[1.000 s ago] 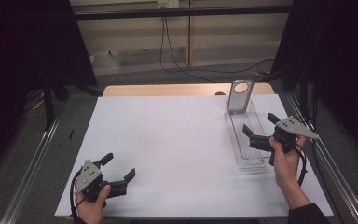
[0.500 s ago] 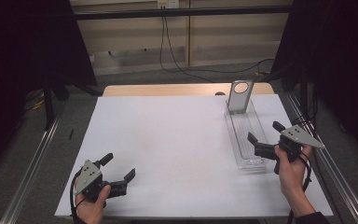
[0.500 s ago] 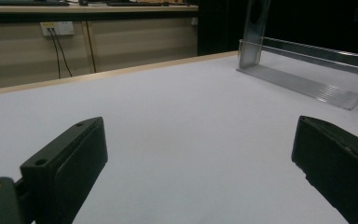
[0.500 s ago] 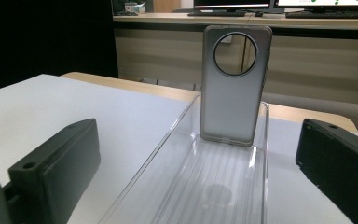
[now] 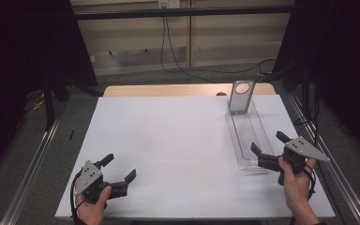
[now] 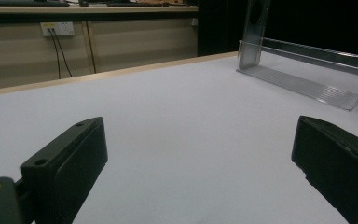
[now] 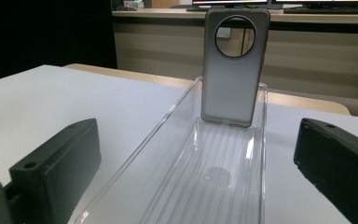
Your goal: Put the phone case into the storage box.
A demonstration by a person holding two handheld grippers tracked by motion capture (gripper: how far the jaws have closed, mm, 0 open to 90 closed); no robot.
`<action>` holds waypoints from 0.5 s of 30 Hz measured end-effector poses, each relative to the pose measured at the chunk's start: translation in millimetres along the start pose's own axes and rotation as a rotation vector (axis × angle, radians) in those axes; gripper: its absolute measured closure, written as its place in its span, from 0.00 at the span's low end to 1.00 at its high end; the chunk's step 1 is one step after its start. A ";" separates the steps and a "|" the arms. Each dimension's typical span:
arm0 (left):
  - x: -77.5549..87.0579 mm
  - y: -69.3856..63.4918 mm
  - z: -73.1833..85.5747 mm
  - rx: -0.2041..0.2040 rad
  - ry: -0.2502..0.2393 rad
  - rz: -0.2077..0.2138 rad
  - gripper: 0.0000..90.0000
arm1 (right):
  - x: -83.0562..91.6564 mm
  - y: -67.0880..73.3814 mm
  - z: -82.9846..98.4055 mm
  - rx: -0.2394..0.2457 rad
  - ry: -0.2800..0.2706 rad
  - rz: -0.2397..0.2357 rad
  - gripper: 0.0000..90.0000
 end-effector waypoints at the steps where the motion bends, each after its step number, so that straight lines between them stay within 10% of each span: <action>1: -0.1 0.0 0.0 0.000 0.000 0.000 0.04 | 1.8 0.2 1.6 0.004 0.000 0.001 0.00; 15: 0.7 1.3 1.2 0.003 0.003 -0.007 0.04 | 17.4 -4.5 14.9 -0.007 -0.001 0.007 0.00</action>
Point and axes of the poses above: each handheld gripper's, and its own axes: x roughly backward along the jaws, z roughly out of its underside, y roughly to its left, the point moved 5 cm from there along -x, roughly forward along the jaws, and after that the axes turned 7 degrees about y, right-handed, at the moved point
